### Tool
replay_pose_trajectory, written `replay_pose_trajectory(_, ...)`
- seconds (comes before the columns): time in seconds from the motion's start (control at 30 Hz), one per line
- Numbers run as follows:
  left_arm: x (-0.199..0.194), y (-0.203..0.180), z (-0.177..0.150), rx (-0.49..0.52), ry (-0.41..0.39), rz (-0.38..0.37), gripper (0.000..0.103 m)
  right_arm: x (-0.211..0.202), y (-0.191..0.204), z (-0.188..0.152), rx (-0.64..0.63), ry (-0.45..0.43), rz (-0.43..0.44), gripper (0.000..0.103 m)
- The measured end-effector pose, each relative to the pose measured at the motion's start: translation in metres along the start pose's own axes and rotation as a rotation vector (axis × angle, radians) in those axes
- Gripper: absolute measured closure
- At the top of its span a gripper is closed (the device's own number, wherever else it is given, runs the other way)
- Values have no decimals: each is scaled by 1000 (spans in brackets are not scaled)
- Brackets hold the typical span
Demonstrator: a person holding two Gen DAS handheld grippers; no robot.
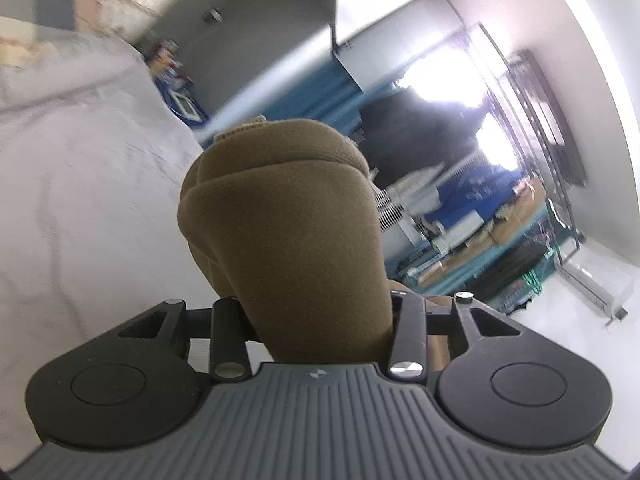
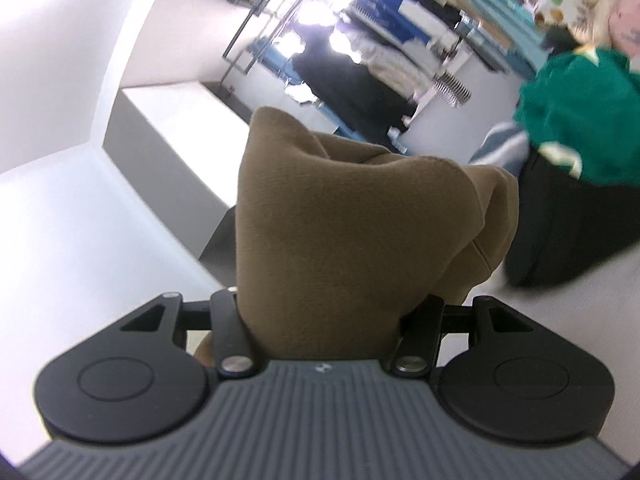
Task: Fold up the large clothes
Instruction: 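Lift the bundle with both grippers and carry it toward the clothes pile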
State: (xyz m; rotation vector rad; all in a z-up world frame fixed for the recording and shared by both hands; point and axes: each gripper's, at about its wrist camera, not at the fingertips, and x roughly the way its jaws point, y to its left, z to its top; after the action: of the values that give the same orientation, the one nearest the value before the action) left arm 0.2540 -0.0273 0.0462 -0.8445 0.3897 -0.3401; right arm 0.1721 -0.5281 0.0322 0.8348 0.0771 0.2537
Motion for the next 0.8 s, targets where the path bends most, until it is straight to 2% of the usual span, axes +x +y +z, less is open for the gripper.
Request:
replay_pose_trajectory(0.2,111,-14,-23,17,89,-36,57,3,-44,32,-13,-56,-88,47)
replay_pose_trajectory(0.43,221,21,-72,24,219,-29,57,10,-110,24,-8,-57,-219,47)
replay_pose_trajectory(0.6,263,67,-112,42,315,8,57,8,-155,3,43,-27,-299,47)
replay_pose_trajectory(0.67,270,82,-121,53,324,7,57,7,-169,-9,59,-4,-328,47)
replay_pose_trajectory(0.8,270,100,-132,89,323,-30,57,-6,-186,-35,74,12,-330,47)
